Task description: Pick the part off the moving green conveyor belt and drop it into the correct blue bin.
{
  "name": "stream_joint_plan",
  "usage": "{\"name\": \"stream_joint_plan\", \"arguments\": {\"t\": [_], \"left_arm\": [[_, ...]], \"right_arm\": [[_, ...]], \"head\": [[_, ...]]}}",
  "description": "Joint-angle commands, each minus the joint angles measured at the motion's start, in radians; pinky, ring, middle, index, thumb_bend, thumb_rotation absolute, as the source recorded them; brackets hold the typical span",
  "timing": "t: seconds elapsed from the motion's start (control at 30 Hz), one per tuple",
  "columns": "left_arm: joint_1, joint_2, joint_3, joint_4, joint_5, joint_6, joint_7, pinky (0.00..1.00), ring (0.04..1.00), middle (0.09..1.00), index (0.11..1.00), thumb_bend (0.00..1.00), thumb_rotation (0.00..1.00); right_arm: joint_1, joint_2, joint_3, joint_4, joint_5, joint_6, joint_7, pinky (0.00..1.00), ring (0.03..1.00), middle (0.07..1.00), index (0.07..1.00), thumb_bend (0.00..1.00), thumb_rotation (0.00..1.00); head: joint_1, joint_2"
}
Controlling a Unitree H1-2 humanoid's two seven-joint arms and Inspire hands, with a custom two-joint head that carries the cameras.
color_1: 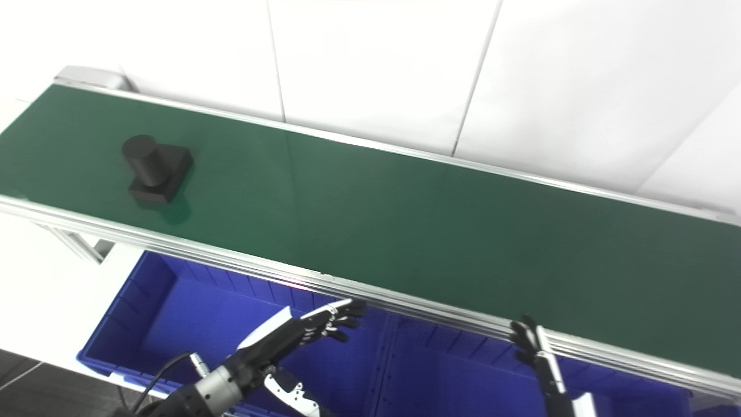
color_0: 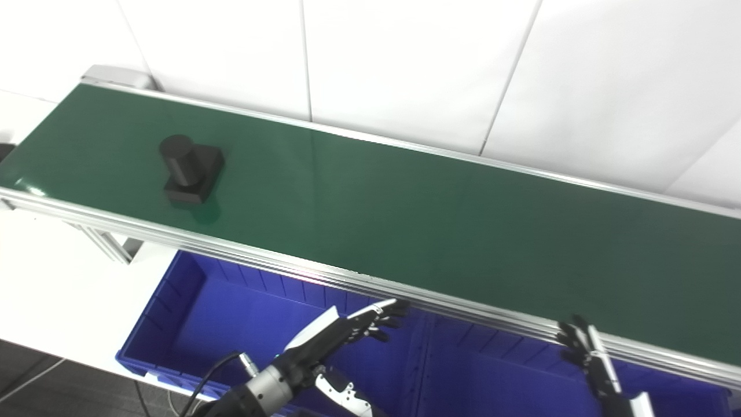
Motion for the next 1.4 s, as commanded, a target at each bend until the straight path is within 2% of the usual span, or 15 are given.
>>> {"name": "stream_joint_plan", "arguments": {"t": [0.0,0.07,0.17,0.4,0.5,0.8,0.97,1.03,1.1,1.2,1.37], "left_arm": [[-0.011,-0.011,-0.005,-0.008,0.009,-0.038,0.022,0.78,0.86,0.905,0.915,0.97,0.13],[-0.016,-0.017,-0.007,-0.001,0.009,-0.041,0.025,0.76,0.849,0.895,0.906,0.97,0.11],[-0.019,-0.019,-0.01,-0.002,0.009,-0.031,0.024,0.76,0.846,0.893,0.905,0.97,0.11],[-0.029,-0.016,-0.016,0.001,0.01,-0.028,0.022,0.76,0.845,0.896,0.911,0.97,0.12],[-0.034,-0.016,-0.015,0.003,0.007,-0.024,0.022,0.76,0.846,0.897,0.915,0.97,0.12],[-0.046,-0.022,-0.012,0.02,-0.002,-0.024,0.026,0.8,0.866,0.899,0.914,0.97,0.13],[-0.05,-0.027,-0.013,0.02,0.01,-0.024,0.033,0.78,0.863,0.899,0.911,0.97,0.13],[-0.054,-0.03,-0.014,0.03,0.017,-0.034,0.038,0.78,0.859,0.897,0.909,0.97,0.13],[-0.057,-0.034,-0.016,0.038,0.011,-0.041,0.039,0.78,0.856,0.895,0.906,0.97,0.12],[-0.061,-0.035,-0.021,0.045,0.008,-0.049,0.036,0.78,0.865,0.903,0.91,0.97,0.12],[-0.063,-0.038,-0.03,0.043,0.014,-0.043,0.039,0.8,0.867,0.905,0.908,0.96,0.14]], "right_arm": [[-0.023,-0.005,-0.009,-0.053,0.04,-0.03,0.008,0.84,0.888,0.919,0.981,0.9,0.33],[-0.032,-0.006,-0.01,-0.061,0.082,-0.021,0.02,0.87,0.894,0.92,0.989,0.88,0.27],[-0.039,-0.008,-0.019,-0.066,0.103,-0.013,0.03,0.88,0.896,0.924,0.995,0.86,0.25],[-0.052,-0.005,-0.047,-0.067,0.097,-0.016,0.04,0.88,0.901,0.923,1.0,0.83,0.28],[-0.069,-0.005,-0.055,-0.071,0.1,0.003,0.047,0.84,0.891,0.919,1.0,0.82,0.33],[-0.17,-0.005,-0.072,-0.073,0.087,0.032,0.066,0.88,0.898,0.926,0.993,0.81,0.4],[-0.233,0.001,-0.077,-0.071,0.074,0.062,0.076,0.89,0.893,0.907,0.983,0.81,0.41],[-0.257,0.002,-0.075,-0.079,0.073,0.099,0.085,0.91,0.9,0.904,0.981,0.81,0.42],[-0.284,0.004,-0.07,-0.097,0.064,0.151,0.097,0.85,0.901,0.912,0.978,0.8,0.45],[-0.322,0.011,-0.059,-0.124,0.038,0.224,0.116,0.84,0.894,0.918,0.971,0.79,0.47],[-0.386,0.029,-0.04,-0.13,0.015,0.295,0.131,0.86,0.891,0.915,0.95,0.79,0.43]], "head": [[0.009,-0.003],[0.013,-0.003],[0.014,-0.002],[0.007,0.003],[0.005,0.004],[0.005,0.002],[0.005,0.005],[-0.004,0.007],[-0.02,0.012],[-0.027,0.016],[-0.031,0.02]]}}
